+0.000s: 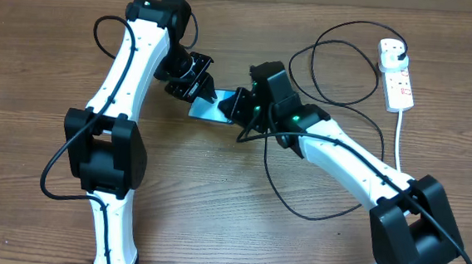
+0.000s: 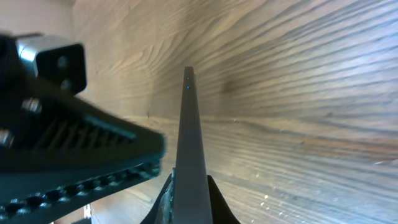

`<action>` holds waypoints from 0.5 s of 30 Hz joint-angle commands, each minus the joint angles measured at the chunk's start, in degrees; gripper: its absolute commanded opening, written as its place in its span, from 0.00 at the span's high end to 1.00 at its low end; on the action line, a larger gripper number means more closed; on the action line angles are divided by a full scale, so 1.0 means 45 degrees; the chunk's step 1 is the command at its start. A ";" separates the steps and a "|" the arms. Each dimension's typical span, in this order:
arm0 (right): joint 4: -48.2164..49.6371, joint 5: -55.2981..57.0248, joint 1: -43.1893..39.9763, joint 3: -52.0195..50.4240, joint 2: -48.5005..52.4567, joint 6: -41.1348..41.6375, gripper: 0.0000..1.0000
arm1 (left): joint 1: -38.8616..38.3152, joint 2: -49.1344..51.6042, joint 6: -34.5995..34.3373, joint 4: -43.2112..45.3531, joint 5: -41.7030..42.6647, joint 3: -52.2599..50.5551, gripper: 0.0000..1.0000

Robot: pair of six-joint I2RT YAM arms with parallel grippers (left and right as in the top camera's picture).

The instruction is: Plug charger to phone and switch on socket

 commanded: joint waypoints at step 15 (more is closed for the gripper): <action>0.2987 0.0136 -0.1719 0.0243 -0.0112 0.6130 0.96 | 0.0563 -0.0039 0.6980 0.2866 0.1535 0.0233 0.71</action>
